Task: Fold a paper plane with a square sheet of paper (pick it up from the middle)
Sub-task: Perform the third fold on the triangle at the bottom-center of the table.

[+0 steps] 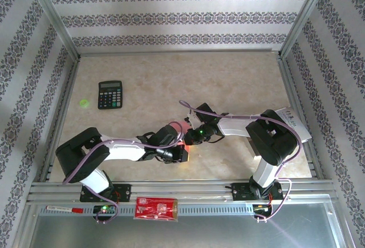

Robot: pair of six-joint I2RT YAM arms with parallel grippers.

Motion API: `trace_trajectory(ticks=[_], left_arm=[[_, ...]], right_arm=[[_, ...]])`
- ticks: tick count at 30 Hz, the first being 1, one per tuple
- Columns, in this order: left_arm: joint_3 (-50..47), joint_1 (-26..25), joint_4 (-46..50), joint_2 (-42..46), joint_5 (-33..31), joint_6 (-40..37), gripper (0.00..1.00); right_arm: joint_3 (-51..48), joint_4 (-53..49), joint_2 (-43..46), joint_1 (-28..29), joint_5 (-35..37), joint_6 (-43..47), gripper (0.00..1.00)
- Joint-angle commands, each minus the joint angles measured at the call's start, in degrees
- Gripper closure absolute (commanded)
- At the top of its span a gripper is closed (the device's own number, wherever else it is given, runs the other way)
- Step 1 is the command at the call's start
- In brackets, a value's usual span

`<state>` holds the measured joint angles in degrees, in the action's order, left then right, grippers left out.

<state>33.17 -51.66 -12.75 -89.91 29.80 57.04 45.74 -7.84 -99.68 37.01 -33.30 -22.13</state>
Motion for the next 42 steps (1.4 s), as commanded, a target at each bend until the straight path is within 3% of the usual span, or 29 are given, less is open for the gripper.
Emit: trace_trajectory(ticks=[1,13,19,25,35,42], left_arm=[[-1.01,1.45,-3.02,0.28,-0.31,0.82,0.98],[1.07,1.47,-0.25,-6.04,1.36,-0.9,0.98],[-0.44,2.18,-2.0,-0.41,1.14,-0.04,0.96],[-2.32,8.14,-1.09,4.91,1.15,-0.56,0.97],[-0.4,9.47,-2.8,-0.29,3.62,-1.09,0.98],[-2.7,9.45,-2.95,-2.64,1.54,-1.27,0.98]], right_arm=[[-2.85,-6.24,-5.09,1.43,8.7,1.5,1.0],[-3.11,-6.23,-4.82,1.47,8.95,1.38,1.0],[-3.39,-6.29,-4.69,1.41,8.95,1.39,1.0],[-3.09,-6.4,-4.91,1.44,8.87,1.5,1.0],[-3.02,-6.35,-5.0,1.33,8.87,1.39,1.0],[-3.11,-6.39,-5.17,1.38,8.92,1.65,1.0]])
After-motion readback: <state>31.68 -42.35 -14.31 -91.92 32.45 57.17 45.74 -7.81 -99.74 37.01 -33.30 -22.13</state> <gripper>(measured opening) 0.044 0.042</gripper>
